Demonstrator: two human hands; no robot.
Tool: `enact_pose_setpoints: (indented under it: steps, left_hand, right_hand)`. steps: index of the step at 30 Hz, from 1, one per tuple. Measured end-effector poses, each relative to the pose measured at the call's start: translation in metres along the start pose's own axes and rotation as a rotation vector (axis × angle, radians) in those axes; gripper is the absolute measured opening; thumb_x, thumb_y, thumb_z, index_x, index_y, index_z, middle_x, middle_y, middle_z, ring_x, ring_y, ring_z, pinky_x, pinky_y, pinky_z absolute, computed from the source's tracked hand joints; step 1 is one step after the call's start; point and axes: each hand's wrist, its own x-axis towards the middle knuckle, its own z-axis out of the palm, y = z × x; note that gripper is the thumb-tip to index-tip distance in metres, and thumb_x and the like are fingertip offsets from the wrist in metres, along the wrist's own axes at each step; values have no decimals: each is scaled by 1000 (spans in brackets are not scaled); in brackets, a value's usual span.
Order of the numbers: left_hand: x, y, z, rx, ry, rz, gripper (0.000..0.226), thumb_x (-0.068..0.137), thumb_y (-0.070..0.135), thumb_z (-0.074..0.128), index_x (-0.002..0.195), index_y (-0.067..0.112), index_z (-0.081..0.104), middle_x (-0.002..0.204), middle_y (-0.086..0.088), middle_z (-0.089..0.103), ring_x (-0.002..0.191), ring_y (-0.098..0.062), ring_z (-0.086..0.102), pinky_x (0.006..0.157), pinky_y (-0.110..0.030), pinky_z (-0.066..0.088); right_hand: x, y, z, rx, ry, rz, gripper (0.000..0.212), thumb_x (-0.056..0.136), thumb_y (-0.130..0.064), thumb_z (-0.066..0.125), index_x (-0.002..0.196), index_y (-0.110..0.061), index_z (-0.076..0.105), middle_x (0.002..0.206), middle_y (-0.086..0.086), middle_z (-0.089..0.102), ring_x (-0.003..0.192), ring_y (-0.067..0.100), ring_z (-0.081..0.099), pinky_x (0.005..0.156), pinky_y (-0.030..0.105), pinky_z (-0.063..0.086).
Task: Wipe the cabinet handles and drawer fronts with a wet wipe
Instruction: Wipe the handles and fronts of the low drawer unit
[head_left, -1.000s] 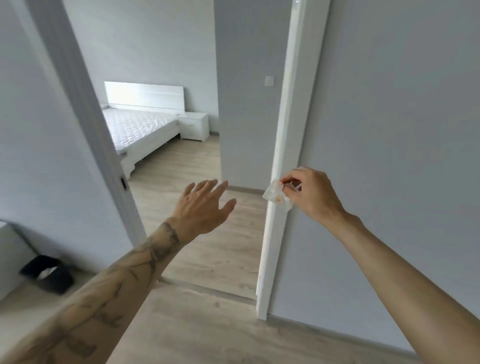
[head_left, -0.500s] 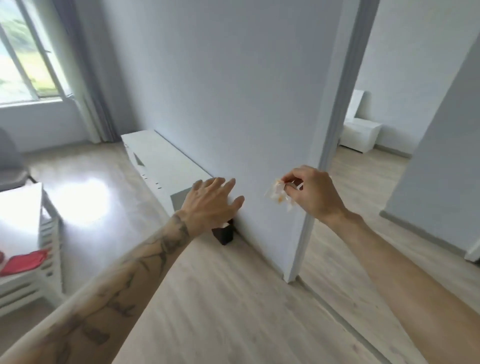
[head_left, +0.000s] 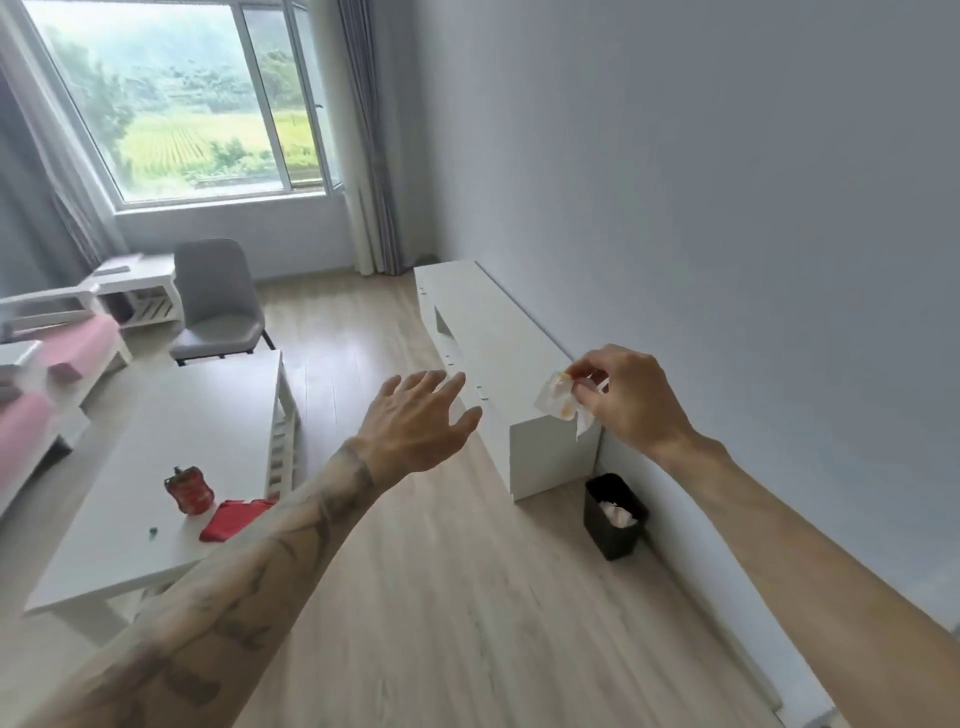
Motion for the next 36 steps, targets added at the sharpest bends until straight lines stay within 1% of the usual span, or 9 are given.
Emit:
enact_pose_setpoints:
  steps: [5,9,14,17,24,27,30,32,36]
  left_hand:
    - [101,-115,14,4,9,22,69,109,64,32,168,28,27,173,4,30,161,-17,23,132,-41,14]
    - [184,-199,22,1,-17,64,68,110,62,31,168,28,27,174,2,27,161,-17,21,132,-42,13]
    - [278,-278,27,14,-75,122,68,111,61,30,169,28,25,175,2,24,162,-17,20,132,-42,11]
    - [341,-317,35,18,-81,155,68,111,61,31,169,27,24,176,2,24,162,-17,19,132,-42,11]
    - [523,-384,72,51,-81,237,68,112,58,31,170,23,23,175,1,26,162,-19,20,132,-42,12]
    - [609,-402,89,73,-113,278,67,113,58,31,169,24,23,175,0,25,162,-20,21,132,-42,12]
    - [699,-416,104,83,-138,327,66,113,57,31,169,24,24,174,1,27,161,-20,22,132,-42,13]
    - [737,-420,113,83,-136,352,66,113,57,31,169,23,24,174,1,28,161,-19,23,131,-41,14]
    - [836,-426,147,62,-171,427,67,112,59,32,169,25,25,174,1,28,161,-19,22,131,-41,14]
  right_hand:
    - [118,-23,97,-10,7,-14,12,95,-11,74,102,-18,81,99,-2,75,86,15,67,82,30,53]
    - [205,-35,166,-27,19,41,13,95,-10,73,102,-17,81,99,-2,75,88,17,67,84,34,54]
    - [306,-43,226,-43,32,103,12,95,-10,72,102,-16,81,100,0,75,89,19,68,85,35,55]
    - [366,-35,260,-44,37,131,13,95,-9,72,101,-16,81,100,-1,75,88,17,68,84,34,56]
    - [521,29,345,-46,86,175,14,94,-10,72,98,-19,81,94,-8,72,86,14,66,80,29,51]
    - [589,68,378,-47,101,215,13,93,-10,72,98,-19,80,94,-7,71,86,15,66,80,30,51]
    - [650,104,405,-64,91,284,13,92,-10,72,99,-18,80,96,-4,73,87,17,66,82,32,52]
    - [673,118,413,-66,86,314,14,92,-10,71,98,-19,81,96,-3,73,86,17,67,80,32,52]
    - [732,161,433,-87,100,417,17,91,-8,69,97,-20,80,92,-10,70,87,15,67,81,31,52]
